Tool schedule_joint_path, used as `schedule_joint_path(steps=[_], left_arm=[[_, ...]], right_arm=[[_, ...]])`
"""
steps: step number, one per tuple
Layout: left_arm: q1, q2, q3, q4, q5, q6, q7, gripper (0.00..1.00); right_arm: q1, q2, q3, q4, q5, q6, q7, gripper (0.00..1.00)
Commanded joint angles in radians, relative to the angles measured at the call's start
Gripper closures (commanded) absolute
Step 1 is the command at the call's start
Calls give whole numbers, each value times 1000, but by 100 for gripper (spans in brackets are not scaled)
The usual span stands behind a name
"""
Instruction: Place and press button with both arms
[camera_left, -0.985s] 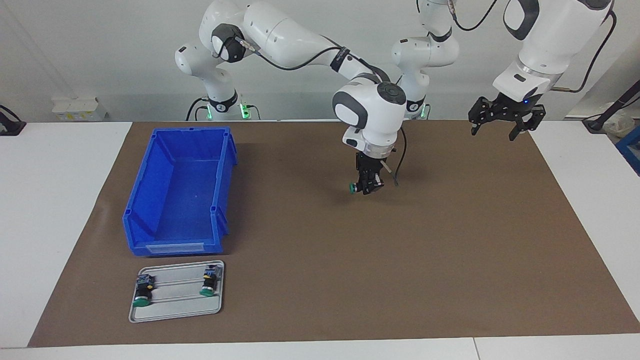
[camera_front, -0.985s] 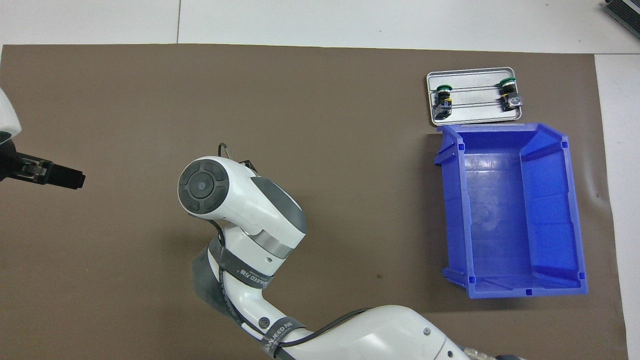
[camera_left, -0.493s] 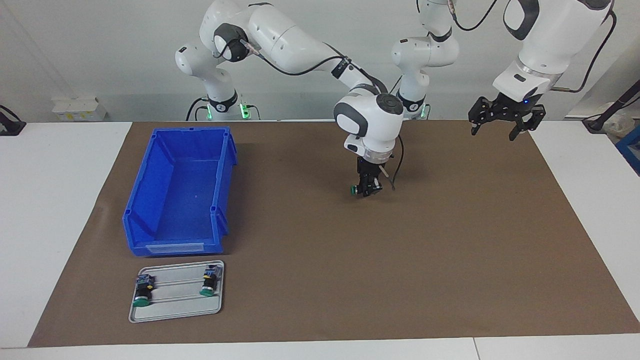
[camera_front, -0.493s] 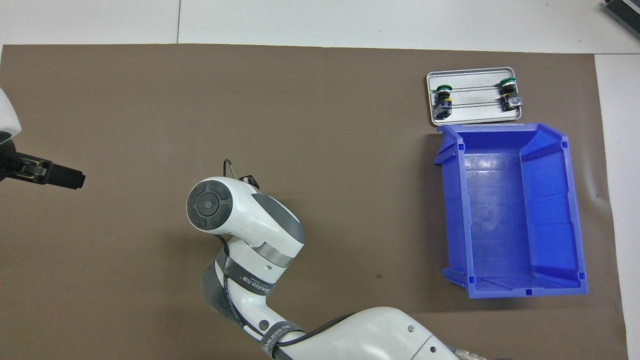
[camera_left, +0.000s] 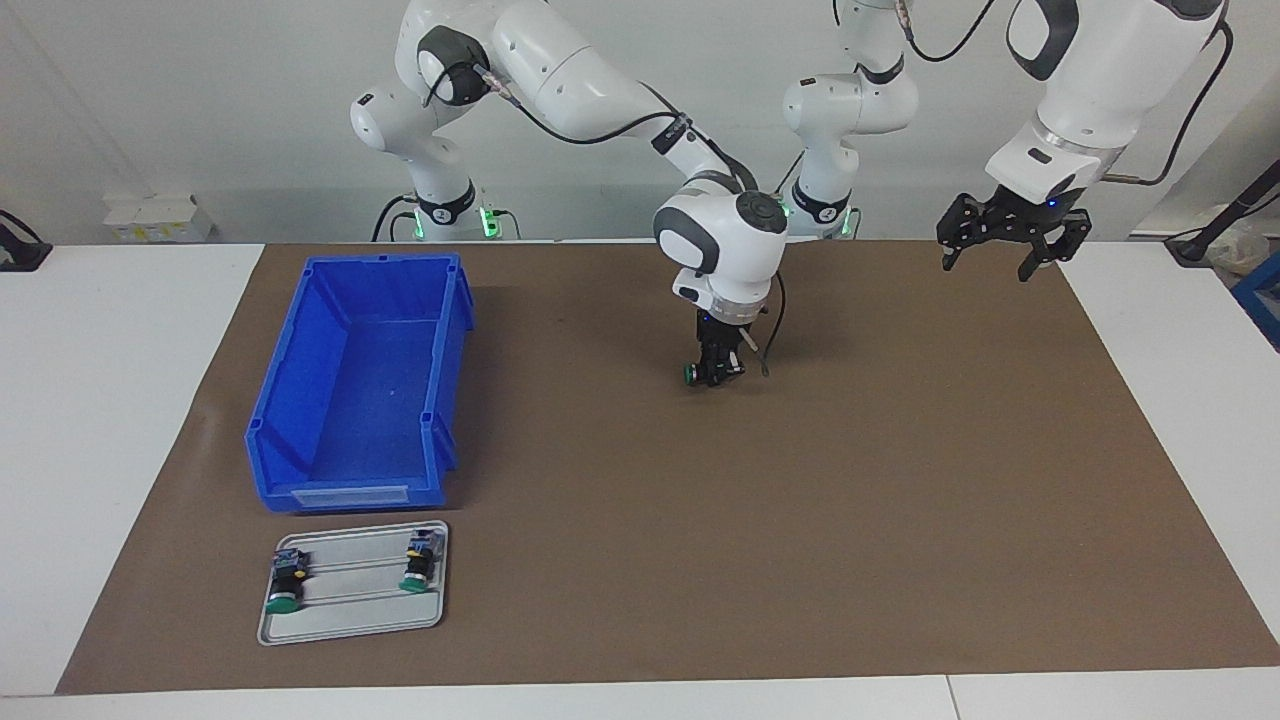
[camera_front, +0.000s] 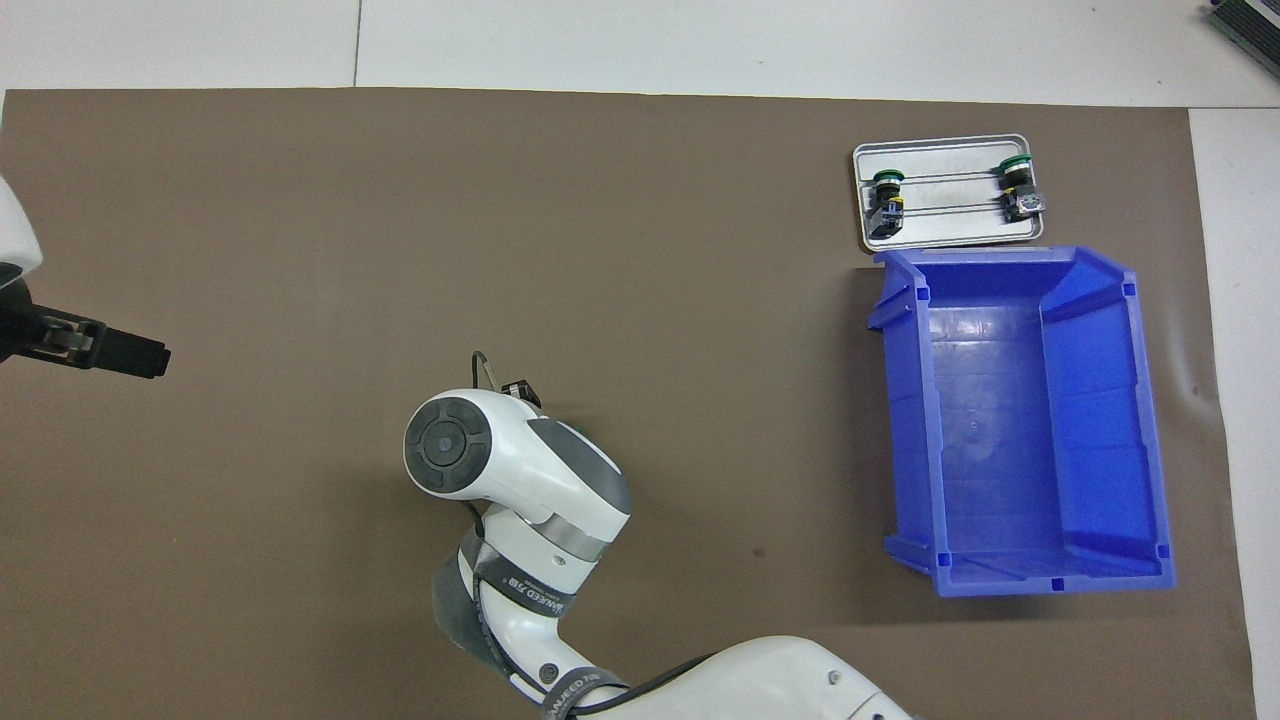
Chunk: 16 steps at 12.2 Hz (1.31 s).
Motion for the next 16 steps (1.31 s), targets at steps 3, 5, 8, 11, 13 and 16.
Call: schedule_joint_path(steps=[3, 5, 8, 11, 13, 16], left_arm=[[17, -25, -10, -31, 1, 22, -6, 0], [16, -26, -9, -31, 1, 22, -6, 0], [16, -25, -9, -31, 1, 22, -10, 0], [5, -25, -10, -28, 1, 15, -27, 0], [1, -22, -15, -27, 1, 62, -95, 0], [-64, -22, -18, -43, -1, 157, -184, 0]], right_arm=[[-20, -82, 2, -58, -23, 25, -27, 5], [-64, -148, 2, -89, -21, 25, -57, 4], [-169, -316, 4, -223, 12, 25, -249, 3], [-262, -433, 4, -303, 38, -1, -531, 2], [-327, -504, 4, -343, 60, -22, -731, 2], [-486, -622, 2, -365, 150, -128, -1111, 1]])
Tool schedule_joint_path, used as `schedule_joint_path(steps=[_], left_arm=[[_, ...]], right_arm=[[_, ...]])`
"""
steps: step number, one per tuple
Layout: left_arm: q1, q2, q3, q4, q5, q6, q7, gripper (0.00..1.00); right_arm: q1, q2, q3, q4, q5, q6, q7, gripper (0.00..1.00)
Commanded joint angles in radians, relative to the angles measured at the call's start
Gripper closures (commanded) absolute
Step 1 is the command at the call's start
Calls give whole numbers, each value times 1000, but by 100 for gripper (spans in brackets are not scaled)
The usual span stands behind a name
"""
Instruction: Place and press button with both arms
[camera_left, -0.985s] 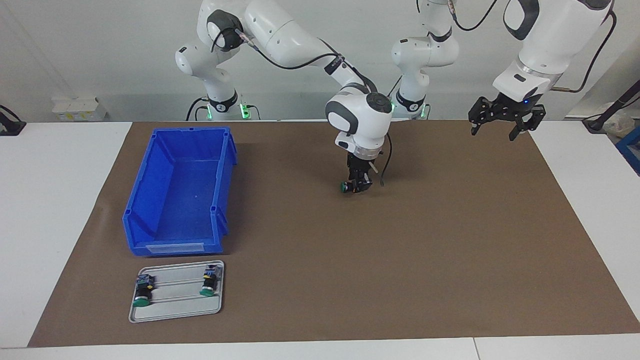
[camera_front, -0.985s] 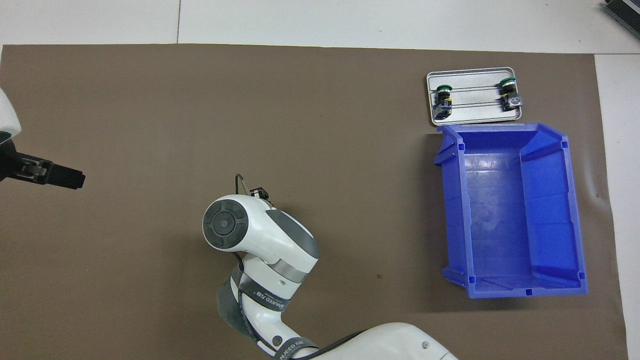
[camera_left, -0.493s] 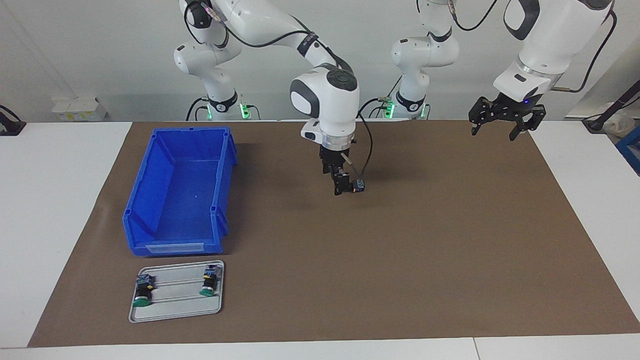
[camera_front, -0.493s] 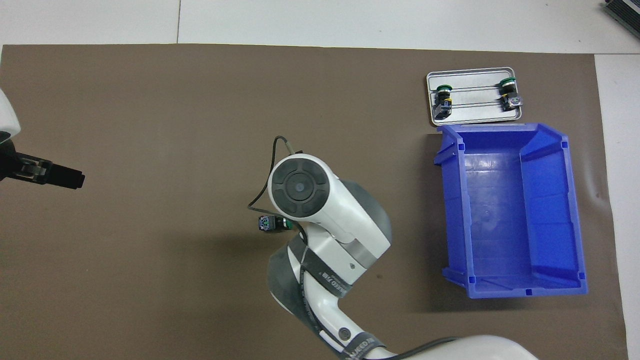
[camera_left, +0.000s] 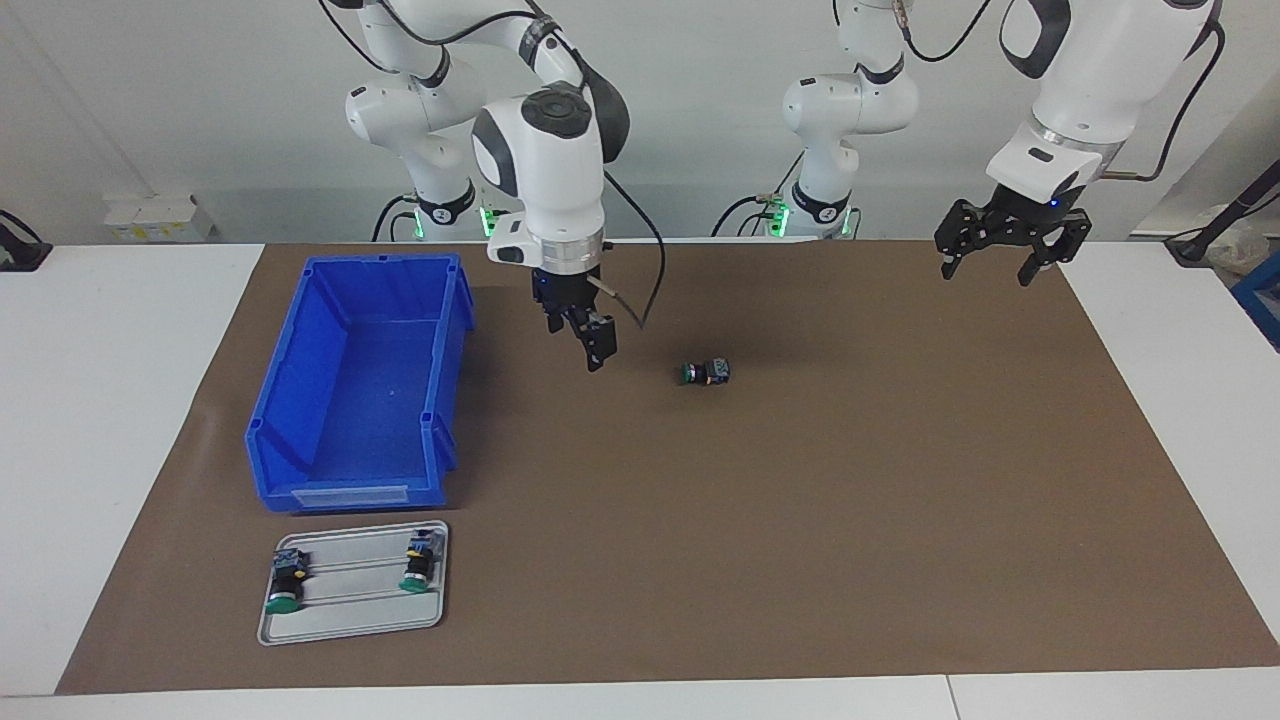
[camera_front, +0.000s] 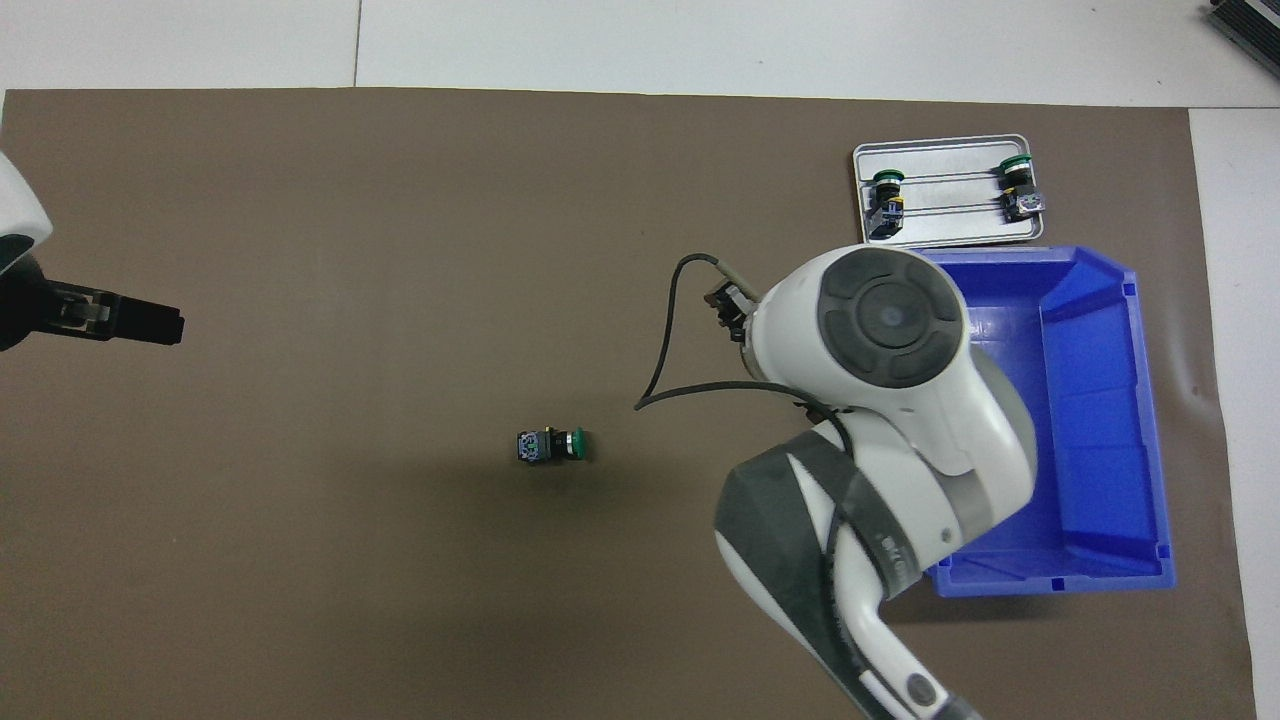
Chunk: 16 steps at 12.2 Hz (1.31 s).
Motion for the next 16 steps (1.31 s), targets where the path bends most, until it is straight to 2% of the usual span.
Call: schedule_joint_path(steps=[1, 5, 8, 10, 12, 16], left_arm=[[-93, -22, 0, -51, -2, 77, -43, 0], [-284, -40, -1, -224, -9, 273, -5, 0], [-351, 6, 0, -251, -47, 323, 311, 0], [-406, 47, 0, -271, -68, 409, 411, 0], [-467, 89, 0, -277, -68, 439, 490, 0], [-499, 84, 2, -321, -68, 433, 804, 0]], right_arm=[[-144, -114, 9, -45, 72, -59, -309, 1], [-300, -134, 2, 54, 109, -156, -693, 1], [-351, -125, -1, 172, 91, -272, -911, 1], [-374, -119, -3, 232, 66, -352, -1007, 1], [-377, -116, -3, 230, 52, -397, -1089, 1], [-373, -127, -1, 214, 51, -417, -1147, 1]])
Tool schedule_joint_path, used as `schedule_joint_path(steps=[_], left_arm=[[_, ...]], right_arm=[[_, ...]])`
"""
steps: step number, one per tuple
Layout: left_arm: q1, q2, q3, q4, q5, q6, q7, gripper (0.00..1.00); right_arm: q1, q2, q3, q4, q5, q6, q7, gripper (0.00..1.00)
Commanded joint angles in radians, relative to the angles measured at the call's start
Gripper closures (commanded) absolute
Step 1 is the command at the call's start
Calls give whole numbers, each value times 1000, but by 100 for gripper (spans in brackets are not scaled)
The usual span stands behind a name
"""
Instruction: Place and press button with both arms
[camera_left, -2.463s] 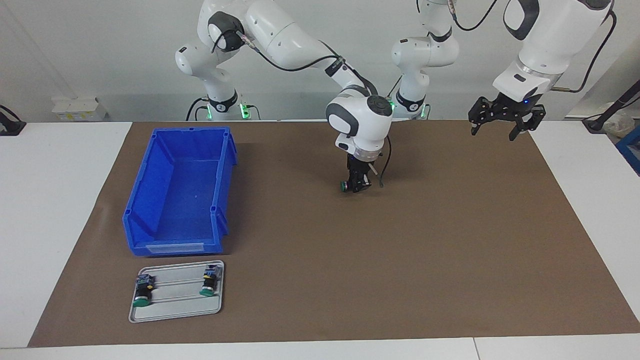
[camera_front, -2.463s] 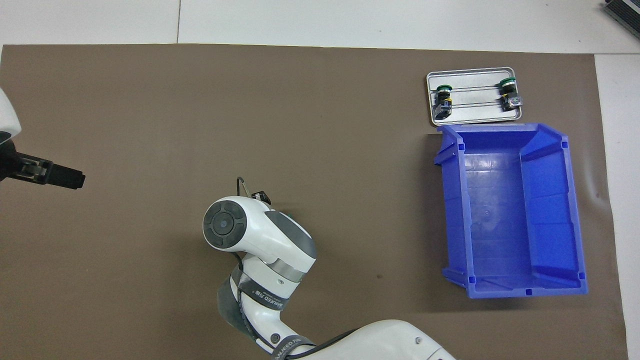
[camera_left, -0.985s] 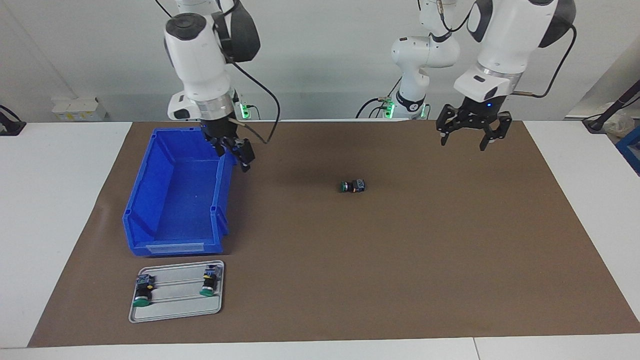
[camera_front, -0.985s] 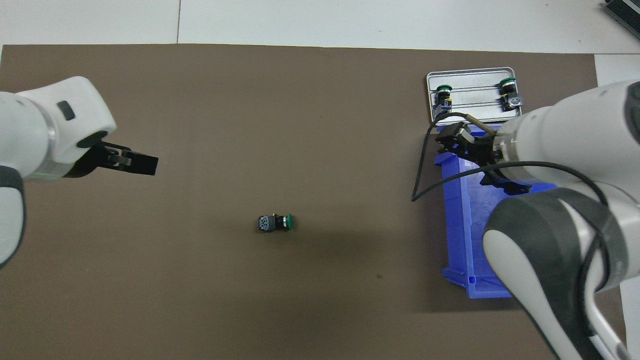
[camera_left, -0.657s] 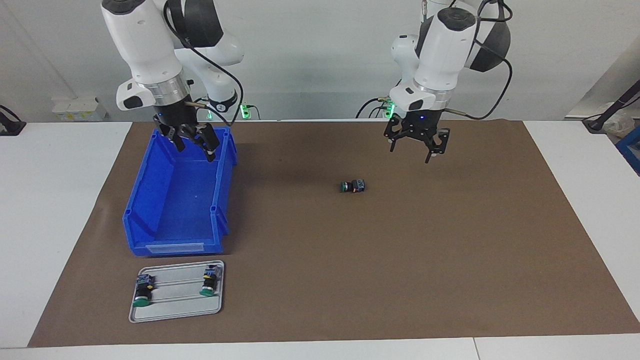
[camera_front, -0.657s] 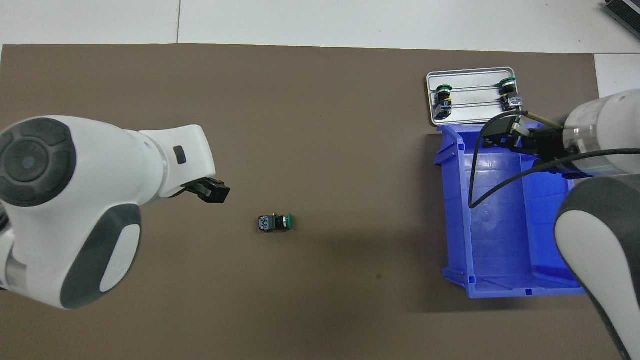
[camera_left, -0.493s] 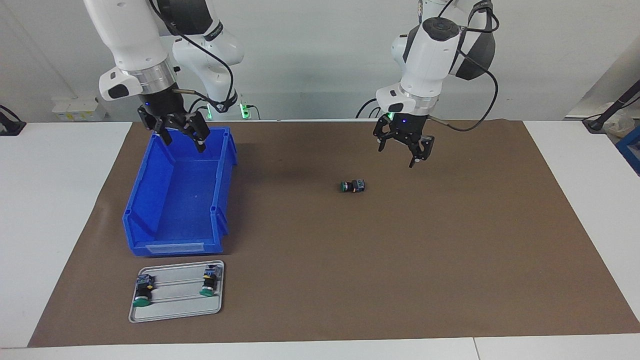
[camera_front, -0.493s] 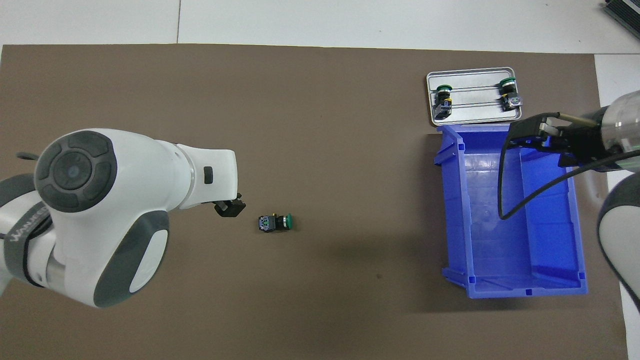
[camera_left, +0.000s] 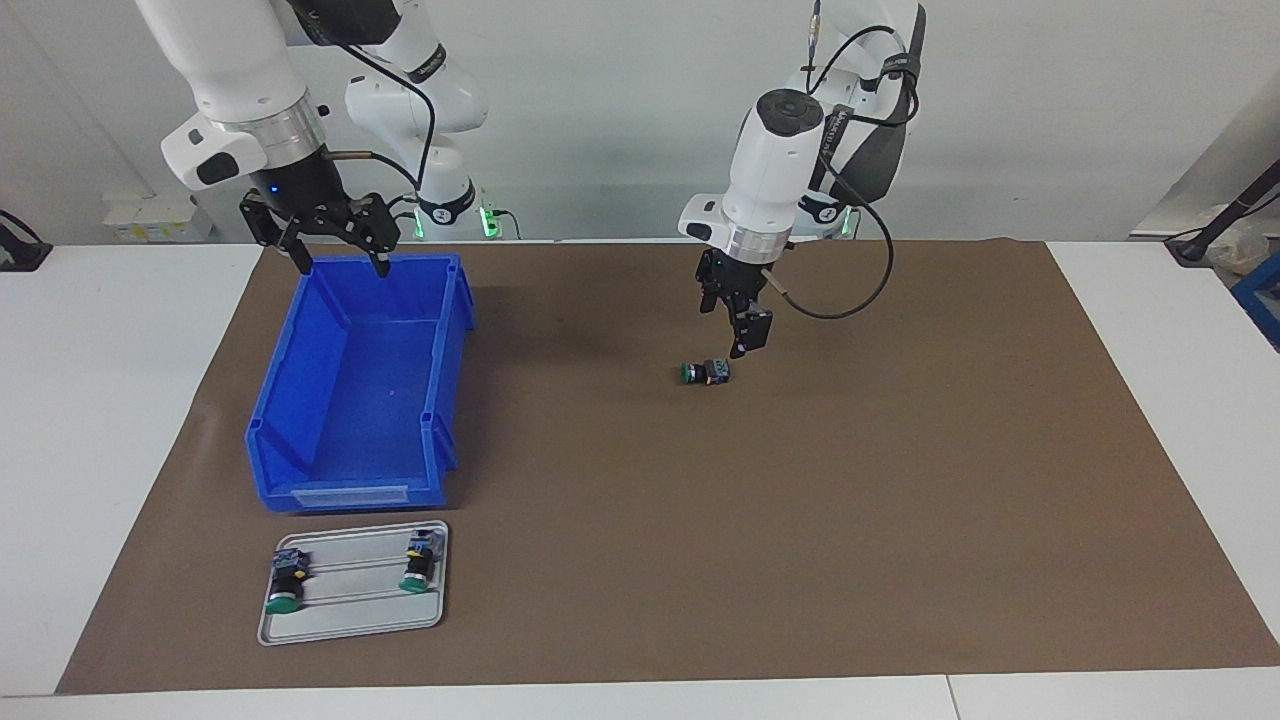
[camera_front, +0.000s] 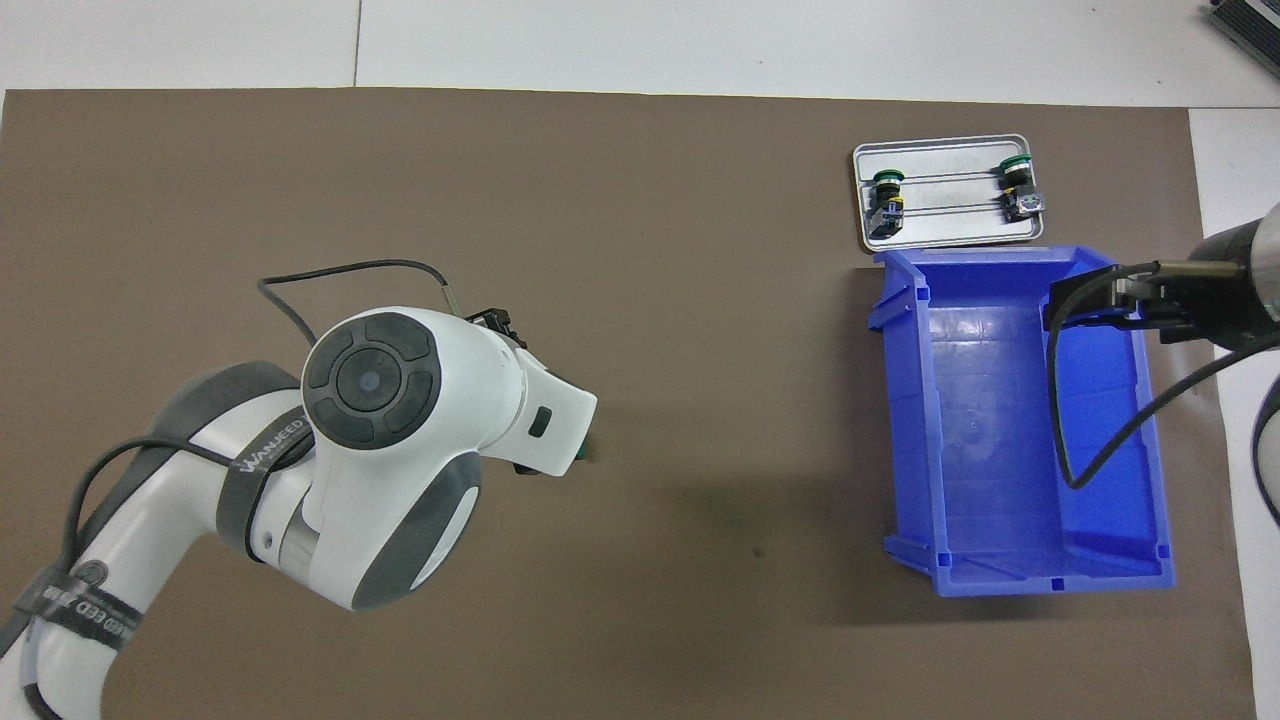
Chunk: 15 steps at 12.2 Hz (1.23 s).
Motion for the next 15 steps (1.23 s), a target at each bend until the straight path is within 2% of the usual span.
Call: schedule_joint_path(steps=[1, 5, 7, 15], left_arm=[[-24, -27, 21, -69, -11, 22, 161, 0], [-47, -25, 21, -115, -9, 33, 203, 0], [-52, -16, 21, -132, -9, 85, 201, 0], [-111, 219, 26, -132, 46, 272, 82, 0]], right_arm=[[-11, 1, 10, 9, -13, -24, -34, 1], [-11, 1, 10, 8, -13, -22, -63, 0], [-11, -1, 10, 9, -12, -22, -64, 0], [-3, -7, 10, 8, -39, -21, -48, 0]])
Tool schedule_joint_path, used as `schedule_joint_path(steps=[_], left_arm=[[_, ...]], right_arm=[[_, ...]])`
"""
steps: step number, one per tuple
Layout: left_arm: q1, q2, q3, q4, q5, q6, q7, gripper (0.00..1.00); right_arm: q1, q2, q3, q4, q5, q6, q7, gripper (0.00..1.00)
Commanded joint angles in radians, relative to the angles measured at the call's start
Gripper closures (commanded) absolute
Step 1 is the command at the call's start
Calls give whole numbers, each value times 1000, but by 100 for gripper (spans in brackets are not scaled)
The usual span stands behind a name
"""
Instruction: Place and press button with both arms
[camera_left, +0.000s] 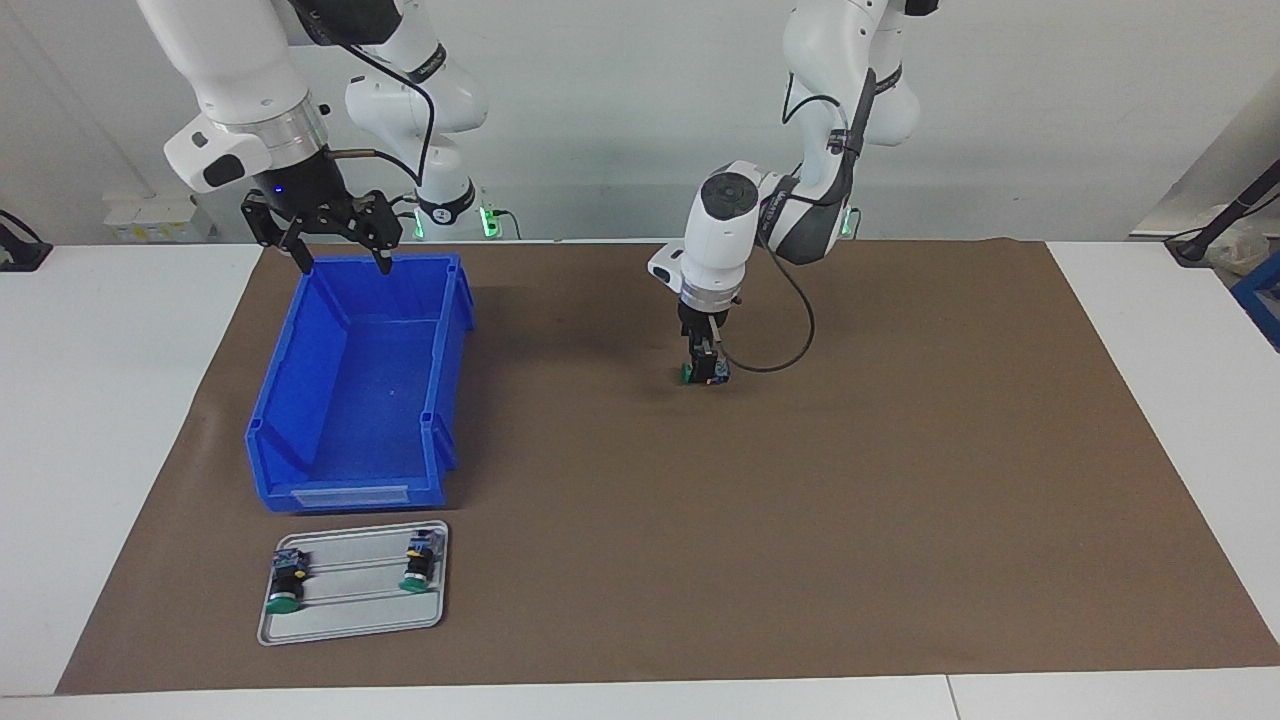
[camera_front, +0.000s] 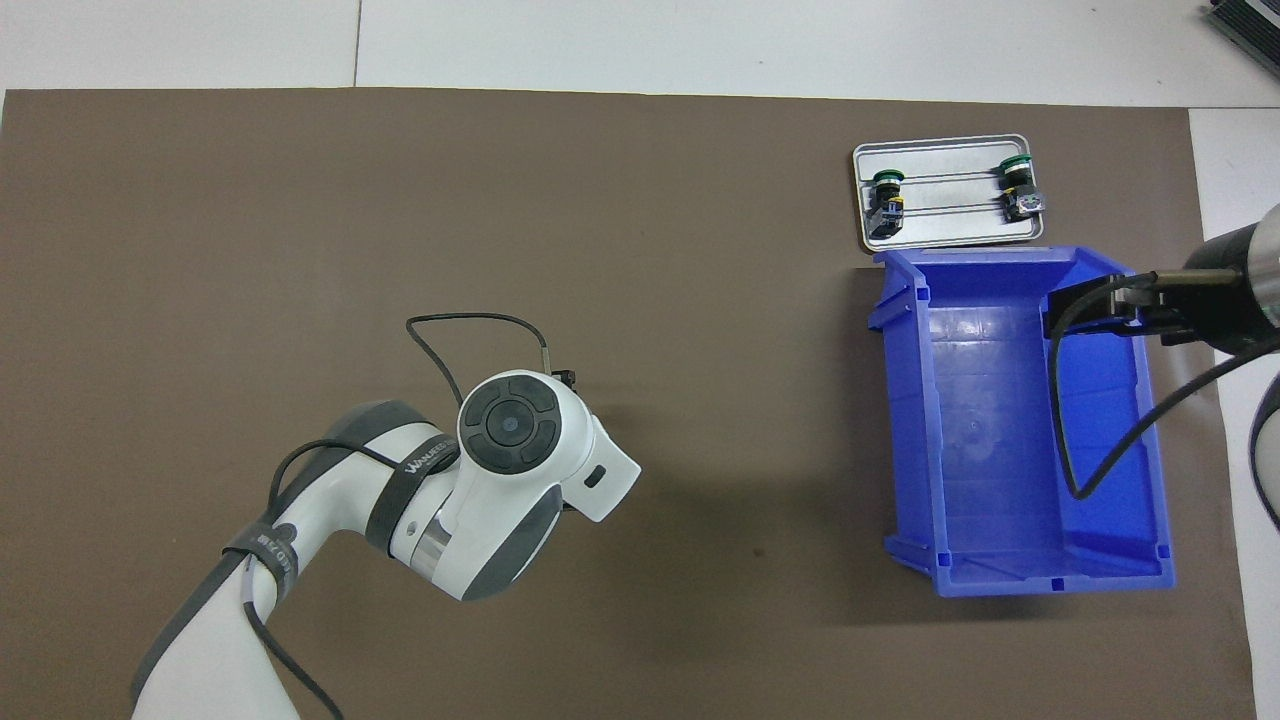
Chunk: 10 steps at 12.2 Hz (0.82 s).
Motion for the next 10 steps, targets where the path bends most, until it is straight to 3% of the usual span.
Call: schedule_joint_path(steps=[1, 10], left_arm=[[-20, 56, 23, -3, 32, 77, -33, 0], [-8, 49, 23, -41, 64, 75, -33, 0]], right_arm=[[-2, -6, 8, 1, -35, -9, 15, 0], [0, -20, 13, -30, -28, -12, 46, 0]])
